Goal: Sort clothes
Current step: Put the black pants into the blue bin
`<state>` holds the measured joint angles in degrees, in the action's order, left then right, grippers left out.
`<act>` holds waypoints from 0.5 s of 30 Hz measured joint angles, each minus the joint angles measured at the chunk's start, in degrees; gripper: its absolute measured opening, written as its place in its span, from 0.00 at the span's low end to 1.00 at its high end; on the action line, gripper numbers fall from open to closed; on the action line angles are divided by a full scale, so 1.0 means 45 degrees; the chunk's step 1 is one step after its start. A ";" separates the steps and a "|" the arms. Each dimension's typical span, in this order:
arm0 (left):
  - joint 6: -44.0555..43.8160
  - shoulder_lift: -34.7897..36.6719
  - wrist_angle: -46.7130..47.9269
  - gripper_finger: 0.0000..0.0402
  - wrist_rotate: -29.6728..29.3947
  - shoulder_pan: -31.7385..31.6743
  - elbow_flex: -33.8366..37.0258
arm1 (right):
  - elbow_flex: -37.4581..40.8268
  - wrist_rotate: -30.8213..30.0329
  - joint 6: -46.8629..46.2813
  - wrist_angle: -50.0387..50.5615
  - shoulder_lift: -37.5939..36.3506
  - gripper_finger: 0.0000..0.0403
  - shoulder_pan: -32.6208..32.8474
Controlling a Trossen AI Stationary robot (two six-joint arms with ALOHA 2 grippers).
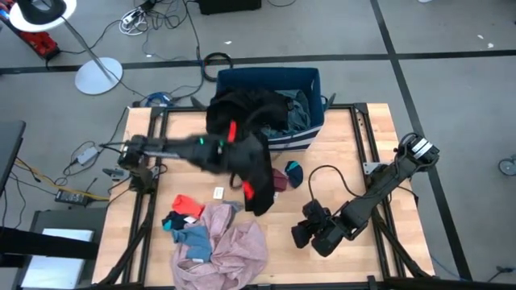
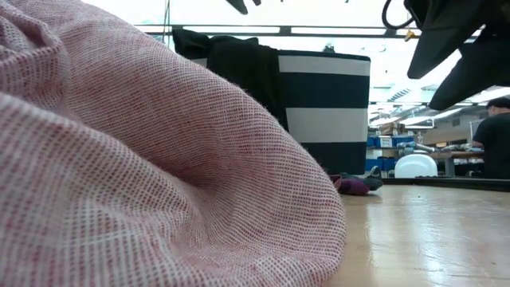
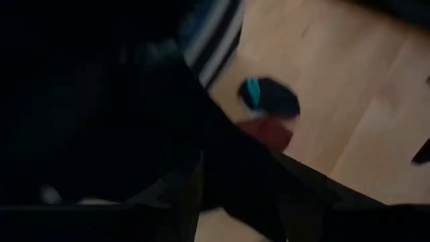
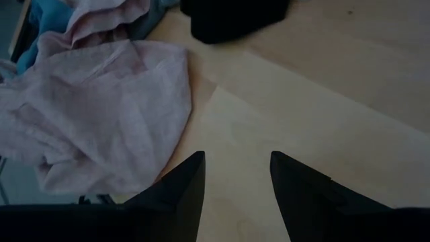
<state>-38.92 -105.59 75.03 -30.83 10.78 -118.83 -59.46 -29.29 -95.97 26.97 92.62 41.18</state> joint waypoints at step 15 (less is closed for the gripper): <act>-0.5876 0.2577 -0.7282 0.41 0.0004 0.2548 0.9559 | 0.0000 0.0958 0.0372 -0.0985 0.0000 0.42 0.0337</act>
<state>-65.36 -93.99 42.27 -30.81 22.25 -75.81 -59.46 -24.98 -94.30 22.54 92.62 42.70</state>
